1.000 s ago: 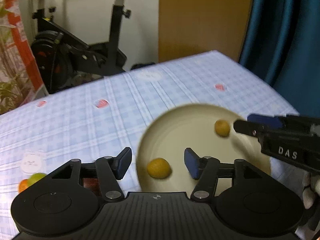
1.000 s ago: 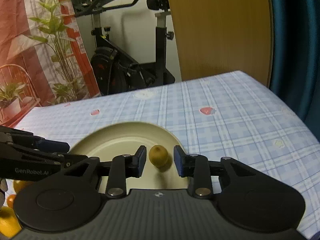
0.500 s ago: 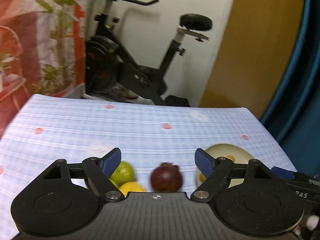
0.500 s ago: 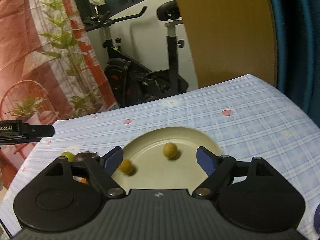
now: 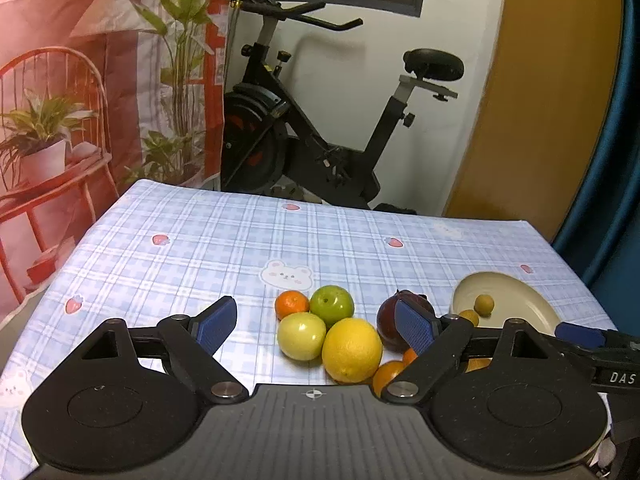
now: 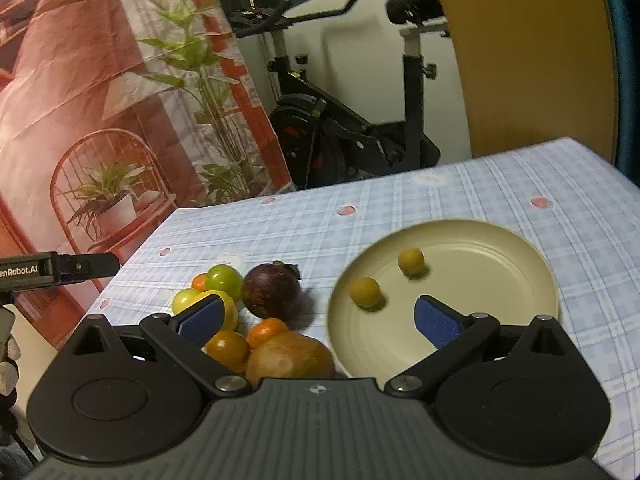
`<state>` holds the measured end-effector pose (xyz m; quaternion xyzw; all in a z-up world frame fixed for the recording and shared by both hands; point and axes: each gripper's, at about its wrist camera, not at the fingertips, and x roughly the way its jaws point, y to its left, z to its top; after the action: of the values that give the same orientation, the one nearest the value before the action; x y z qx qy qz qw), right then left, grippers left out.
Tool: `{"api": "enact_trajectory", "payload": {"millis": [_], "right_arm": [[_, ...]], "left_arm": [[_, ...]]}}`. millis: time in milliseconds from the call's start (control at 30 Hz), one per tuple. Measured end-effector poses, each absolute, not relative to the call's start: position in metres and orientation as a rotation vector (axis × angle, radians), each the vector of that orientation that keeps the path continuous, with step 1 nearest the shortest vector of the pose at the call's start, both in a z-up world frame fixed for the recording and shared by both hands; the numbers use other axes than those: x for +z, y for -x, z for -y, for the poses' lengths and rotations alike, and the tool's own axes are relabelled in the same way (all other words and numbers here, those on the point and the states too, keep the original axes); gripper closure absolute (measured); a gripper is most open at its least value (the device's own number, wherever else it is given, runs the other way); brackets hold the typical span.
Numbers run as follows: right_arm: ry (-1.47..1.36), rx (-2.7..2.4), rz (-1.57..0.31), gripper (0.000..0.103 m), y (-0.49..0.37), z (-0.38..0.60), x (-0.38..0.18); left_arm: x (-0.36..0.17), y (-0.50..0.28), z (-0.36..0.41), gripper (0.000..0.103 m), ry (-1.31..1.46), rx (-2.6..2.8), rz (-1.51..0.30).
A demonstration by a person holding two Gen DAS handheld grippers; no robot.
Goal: Organize fruits
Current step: 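Move both tools back over the fruit pile, then close the left tool around a yellow lemon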
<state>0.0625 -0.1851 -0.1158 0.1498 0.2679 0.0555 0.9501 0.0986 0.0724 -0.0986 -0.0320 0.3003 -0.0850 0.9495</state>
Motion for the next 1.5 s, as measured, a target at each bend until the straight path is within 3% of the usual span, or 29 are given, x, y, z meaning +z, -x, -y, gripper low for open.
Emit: {"api": "enact_trajectory", "payload": {"millis": [767,1067,1167,1333,1500], "right_arm": [[-0.112,0.266,-0.651,0.0,-0.047,0.116,-0.126],[-0.025,0.339,-0.699,0.007,-0.041,0.104,-0.139],[-0.031,0.374,-0.72,0.014,-0.041,0.103,-0.142],[-0.008,0.424,-0.755,0.023,-0.04,0.093,-0.151],[-0.034,0.451,-0.775,0.037,-0.042,0.091,-0.161]], "left_arm": [[-0.121,-0.069,-0.09,0.015,0.102,-0.267,-0.725],[-0.131,-0.069,-0.076,0.016,0.101,-0.332,-0.767],[-0.133,-0.067,-0.071,0.02,0.103,-0.369,-0.764],[-0.141,-0.066,-0.061,0.038,0.118,-0.459,-0.796],[-0.152,-0.068,-0.046,0.046,0.098,-0.522,-0.843]]}}
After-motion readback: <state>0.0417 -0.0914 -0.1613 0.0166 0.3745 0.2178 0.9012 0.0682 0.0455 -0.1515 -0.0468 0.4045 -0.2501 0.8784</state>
